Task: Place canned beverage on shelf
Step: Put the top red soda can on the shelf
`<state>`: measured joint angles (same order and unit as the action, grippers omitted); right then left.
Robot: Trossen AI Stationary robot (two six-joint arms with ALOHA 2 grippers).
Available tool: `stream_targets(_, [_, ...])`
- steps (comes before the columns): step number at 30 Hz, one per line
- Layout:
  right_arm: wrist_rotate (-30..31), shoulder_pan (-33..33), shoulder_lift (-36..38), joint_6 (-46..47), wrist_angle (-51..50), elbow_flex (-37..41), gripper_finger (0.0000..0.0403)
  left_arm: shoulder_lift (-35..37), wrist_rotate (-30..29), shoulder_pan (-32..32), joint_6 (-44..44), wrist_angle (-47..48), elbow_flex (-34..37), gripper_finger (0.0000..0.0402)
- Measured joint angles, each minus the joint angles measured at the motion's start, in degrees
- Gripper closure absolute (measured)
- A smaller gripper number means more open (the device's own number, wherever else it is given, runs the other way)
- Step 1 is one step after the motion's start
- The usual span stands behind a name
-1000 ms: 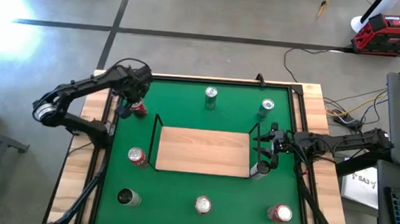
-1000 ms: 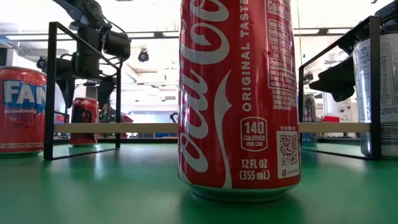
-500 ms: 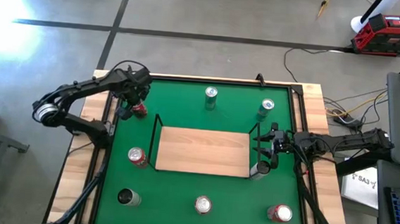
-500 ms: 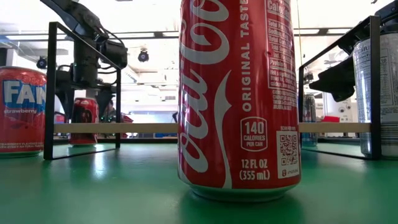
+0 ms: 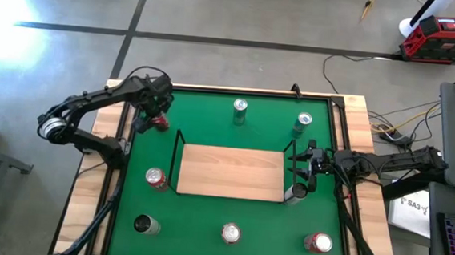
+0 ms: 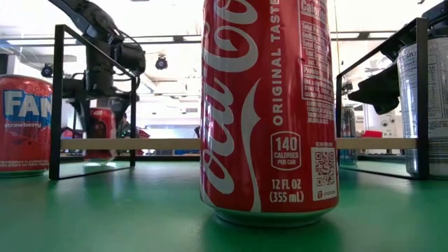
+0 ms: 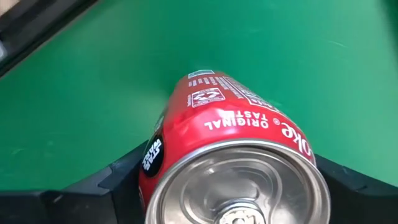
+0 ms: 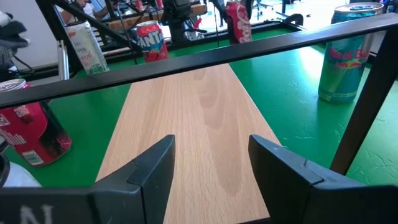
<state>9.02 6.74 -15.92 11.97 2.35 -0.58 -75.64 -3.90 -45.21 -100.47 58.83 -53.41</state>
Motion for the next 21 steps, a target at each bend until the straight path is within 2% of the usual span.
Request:
stream_targets(8, [0.0, -0.02, 0.0, 0.0, 0.0, 0.0, 0.0207, -4.14, -1.49, 0.0, 4.64, 5.99, -12.05, 0.0114])
stream_targets(15, [0.0, -0.01, -0.01, 0.0, 0.0, 0.02, 0.0207, -16.04, -0.71, 1.05, 13.21, 15.86, -27.18, 0.0114])
stream_targets(21, [0.0, -0.02, -0.01, 0.0, 0.01, 0.01, 0.0207, -24.58, -0.63, 2.92, 23.51, 17.75, -38.01, 0.0114])
